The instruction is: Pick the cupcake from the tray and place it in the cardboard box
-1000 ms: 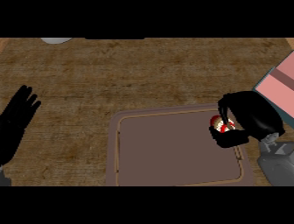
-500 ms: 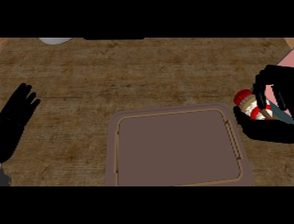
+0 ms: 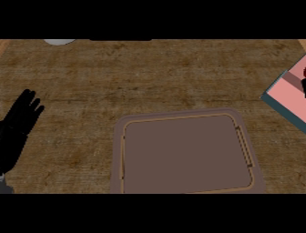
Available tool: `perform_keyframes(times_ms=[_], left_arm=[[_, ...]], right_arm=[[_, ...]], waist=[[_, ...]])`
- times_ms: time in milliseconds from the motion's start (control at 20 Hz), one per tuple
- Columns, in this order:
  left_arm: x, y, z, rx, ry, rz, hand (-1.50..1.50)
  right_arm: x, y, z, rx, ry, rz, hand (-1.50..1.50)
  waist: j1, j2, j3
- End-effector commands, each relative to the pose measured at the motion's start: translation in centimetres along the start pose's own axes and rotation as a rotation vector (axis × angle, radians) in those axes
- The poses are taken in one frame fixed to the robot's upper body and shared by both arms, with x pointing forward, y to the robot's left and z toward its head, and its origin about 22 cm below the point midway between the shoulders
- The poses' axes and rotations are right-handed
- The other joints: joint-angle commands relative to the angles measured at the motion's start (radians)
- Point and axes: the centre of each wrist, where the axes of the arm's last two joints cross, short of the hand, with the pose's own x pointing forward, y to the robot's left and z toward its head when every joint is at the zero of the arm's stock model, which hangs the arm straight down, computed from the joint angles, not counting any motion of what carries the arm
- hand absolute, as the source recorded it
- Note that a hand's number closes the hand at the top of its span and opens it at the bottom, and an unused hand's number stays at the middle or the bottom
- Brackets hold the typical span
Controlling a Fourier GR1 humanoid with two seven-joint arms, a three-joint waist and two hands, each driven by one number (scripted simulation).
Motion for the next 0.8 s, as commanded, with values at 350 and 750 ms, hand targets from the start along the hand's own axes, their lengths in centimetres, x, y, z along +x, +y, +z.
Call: perform_keyframes(times_ms=[350,750], left_arm=[[1.0,0.3,-0.7,0.002,0.003,0.004,0.0],[-1.1,0.0,-1.5,-0.008,-0.007,0.001,0.0]], right_arm=[[-7.3,1.4,-5.0,-0.003,0.032,0.044,1.5],[-11.7,6.2,-7.2,0.002,0.018,0.029,1.5]], waist=[[0.004,0.003,0.0],[0.006,0.004,0.001]])
